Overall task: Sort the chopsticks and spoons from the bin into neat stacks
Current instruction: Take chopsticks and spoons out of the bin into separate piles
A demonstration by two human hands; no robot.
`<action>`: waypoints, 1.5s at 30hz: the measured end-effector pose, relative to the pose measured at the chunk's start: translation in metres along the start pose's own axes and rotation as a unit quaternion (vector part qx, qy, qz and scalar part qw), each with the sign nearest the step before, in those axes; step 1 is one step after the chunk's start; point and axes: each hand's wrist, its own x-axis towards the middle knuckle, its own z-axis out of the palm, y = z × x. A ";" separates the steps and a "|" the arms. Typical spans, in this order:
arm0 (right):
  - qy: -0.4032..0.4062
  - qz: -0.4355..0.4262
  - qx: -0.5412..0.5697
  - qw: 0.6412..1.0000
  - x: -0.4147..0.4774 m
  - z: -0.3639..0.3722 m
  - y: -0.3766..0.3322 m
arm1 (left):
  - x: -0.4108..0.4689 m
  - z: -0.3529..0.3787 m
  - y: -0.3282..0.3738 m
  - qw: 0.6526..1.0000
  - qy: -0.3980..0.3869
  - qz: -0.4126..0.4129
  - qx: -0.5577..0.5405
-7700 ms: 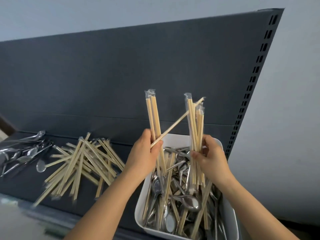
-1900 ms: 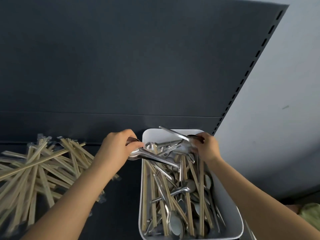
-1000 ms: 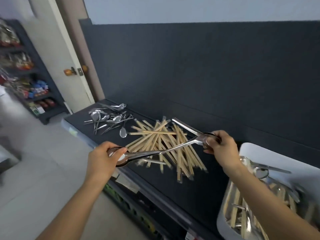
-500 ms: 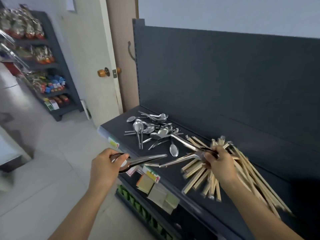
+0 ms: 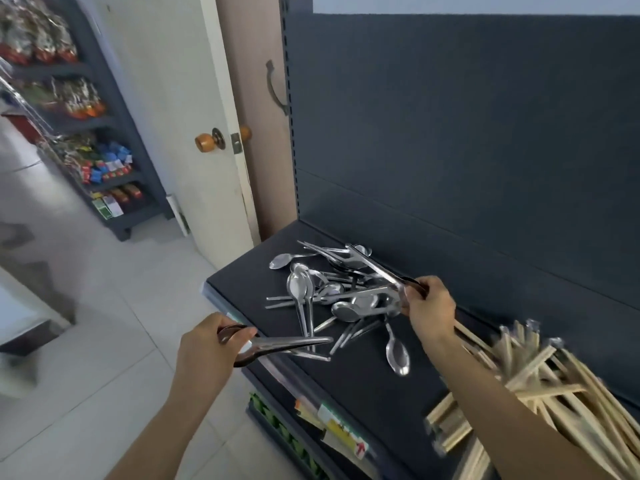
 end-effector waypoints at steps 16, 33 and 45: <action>0.049 0.026 -0.072 0.996 0.065 0.087 0.015 | 0.158 0.063 0.030 0.997 -0.054 0.031 -0.054; 0.106 0.113 -0.295 0.943 0.047 0.101 0.013 | 0.244 0.170 0.050 0.945 -0.259 0.186 -0.070; 0.130 0.119 -0.295 0.939 0.047 0.108 0.014 | 0.241 0.190 0.041 0.927 -0.280 0.249 0.026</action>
